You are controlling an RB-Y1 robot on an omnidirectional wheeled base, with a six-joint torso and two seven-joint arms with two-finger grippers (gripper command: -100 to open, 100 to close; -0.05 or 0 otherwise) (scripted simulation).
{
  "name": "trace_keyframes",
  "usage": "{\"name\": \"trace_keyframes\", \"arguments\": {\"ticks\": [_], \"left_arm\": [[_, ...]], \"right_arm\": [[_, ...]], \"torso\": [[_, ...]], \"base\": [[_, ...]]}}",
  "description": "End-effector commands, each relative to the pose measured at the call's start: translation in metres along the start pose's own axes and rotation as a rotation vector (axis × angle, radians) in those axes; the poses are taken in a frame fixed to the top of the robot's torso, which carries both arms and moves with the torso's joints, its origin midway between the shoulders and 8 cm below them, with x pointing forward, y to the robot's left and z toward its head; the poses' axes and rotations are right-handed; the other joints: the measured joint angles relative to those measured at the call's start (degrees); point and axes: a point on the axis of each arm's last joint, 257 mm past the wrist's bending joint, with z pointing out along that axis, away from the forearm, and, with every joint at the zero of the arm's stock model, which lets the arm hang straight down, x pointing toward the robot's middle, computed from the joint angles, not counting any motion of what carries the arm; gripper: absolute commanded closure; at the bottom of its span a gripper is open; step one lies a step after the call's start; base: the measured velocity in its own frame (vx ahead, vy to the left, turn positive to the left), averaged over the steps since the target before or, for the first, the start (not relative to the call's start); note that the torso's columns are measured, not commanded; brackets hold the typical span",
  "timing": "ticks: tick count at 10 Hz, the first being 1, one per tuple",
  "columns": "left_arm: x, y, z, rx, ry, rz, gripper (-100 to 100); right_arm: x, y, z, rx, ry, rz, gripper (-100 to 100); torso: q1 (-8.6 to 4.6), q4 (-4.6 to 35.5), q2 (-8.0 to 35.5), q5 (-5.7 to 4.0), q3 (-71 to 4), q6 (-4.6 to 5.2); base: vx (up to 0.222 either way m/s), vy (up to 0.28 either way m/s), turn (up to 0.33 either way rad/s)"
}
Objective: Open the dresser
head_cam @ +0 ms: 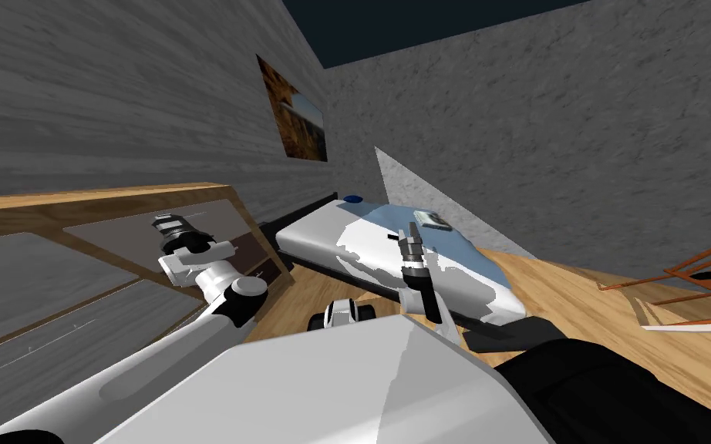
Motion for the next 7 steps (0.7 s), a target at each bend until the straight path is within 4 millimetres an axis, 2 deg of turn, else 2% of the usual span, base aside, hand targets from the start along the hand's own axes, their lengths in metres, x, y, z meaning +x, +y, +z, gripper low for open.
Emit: {"name": "trace_keyframes", "arguments": {"ticks": [1,2,3,4,5,6,7], "left_arm": [[0.045,0.000,-0.009,-0.012,0.065,-0.006,100],[0.086,-0.013,-0.019,0.008,0.122,-0.032,100],[0.086,-0.013,-0.019,0.008,0.122,-0.024,100],[0.078,-0.018,-0.016,0.023,0.112,-0.031,100],[0.106,-0.024,-0.021,0.026,0.162,-0.042,100],[0.108,-0.026,-0.021,0.028,0.165,-0.041,100],[0.122,-0.028,-0.025,0.027,0.191,-0.047,100]], "right_arm": [[0.000,0.000,0.000,0.000,0.000,0.000,0],[0.000,0.000,0.000,0.000,0.000,0.000,0],[0.000,0.000,0.000,0.000,0.000,0.000,0],[0.000,0.000,0.000,0.000,0.000,0.000,0],[0.000,0.000,0.000,0.000,0.000,0.000,0],[0.000,0.000,0.000,0.000,0.000,0.000,0],[0.000,0.000,0.000,0.000,0.000,0.000,0]], "torso": [[-0.18,0.1,0.0,-0.23,0.0,0.11],[-0.29,0.1,0.1,-0.23,0.0,0.13],[-0.31,0.1,0.1,-0.24,0.0,0.03],[-0.32,0.1,0.2,-0.29,0.1,0.13],[-0.37,0.2,0.3,-0.38,0.1,0.22],[-0.53,0.2,0.3,-0.42,0.2,-0.07],[-0.59,0.3,0.4,-0.50,0.2,0.00]], "base": [[0.056,-0.022,0.243],[0.070,-0.024,0.377],[0.052,-0.031,0.249],[0.016,-0.015,0.034],[0.016,-0.061,0.313],[0.033,-0.091,0.210],[0.028,-0.079,0.198]]}}
